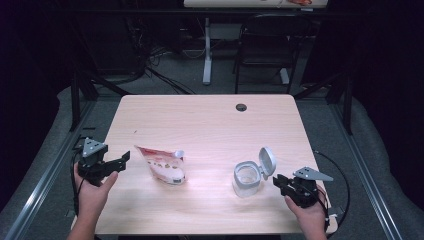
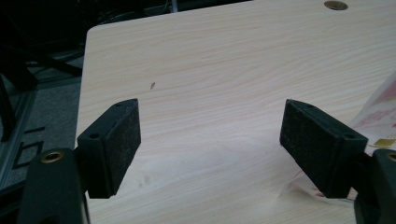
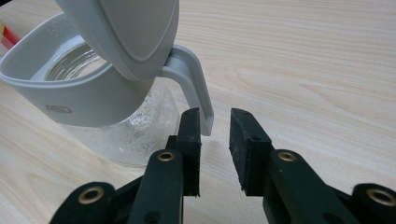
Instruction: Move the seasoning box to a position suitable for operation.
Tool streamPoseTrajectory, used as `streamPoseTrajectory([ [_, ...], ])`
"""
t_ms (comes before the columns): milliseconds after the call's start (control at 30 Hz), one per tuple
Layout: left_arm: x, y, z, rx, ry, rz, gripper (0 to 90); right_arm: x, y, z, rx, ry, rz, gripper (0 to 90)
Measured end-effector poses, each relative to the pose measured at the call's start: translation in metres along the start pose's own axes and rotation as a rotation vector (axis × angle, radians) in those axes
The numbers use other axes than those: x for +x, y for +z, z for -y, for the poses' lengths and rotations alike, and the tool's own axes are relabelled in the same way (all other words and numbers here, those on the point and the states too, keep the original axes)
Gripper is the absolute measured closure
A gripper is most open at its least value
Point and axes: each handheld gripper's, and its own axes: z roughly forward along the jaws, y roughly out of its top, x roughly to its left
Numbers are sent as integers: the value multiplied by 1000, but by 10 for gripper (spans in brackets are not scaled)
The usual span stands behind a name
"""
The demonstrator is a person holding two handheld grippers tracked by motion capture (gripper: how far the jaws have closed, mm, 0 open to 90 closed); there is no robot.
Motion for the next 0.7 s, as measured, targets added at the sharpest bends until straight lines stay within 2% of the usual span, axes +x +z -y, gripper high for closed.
streamPoseTrajectory([
  [167, -1, 1, -2, 8, 31, 81, 178, -1, -1, 0, 1, -1, -1, 739],
  [333, -3, 1, -3, 12, 49, 154, 229, -1, -1, 0, 0, -1, -2, 738],
  [467, -5, 0, -5, -3, 60, 171, 261, -1, 0, 0, 1, -2, -3, 737],
  [500, -5, 0, -5, -3, 67, 184, 274, -1, 0, 0, 0, -2, -3, 736],
  [533, -5, 0, -6, 1, 73, 209, 340, -1, 0, 0, -3, 1, -5, 736],
  [600, -8, -1, -6, 2, 98, 238, 356, -1, -1, 0, -3, 0, -5, 736],
  [700, -13, -3, -6, -5, 126, 275, 437, -2, -1, 0, -5, 2, -4, 733],
])
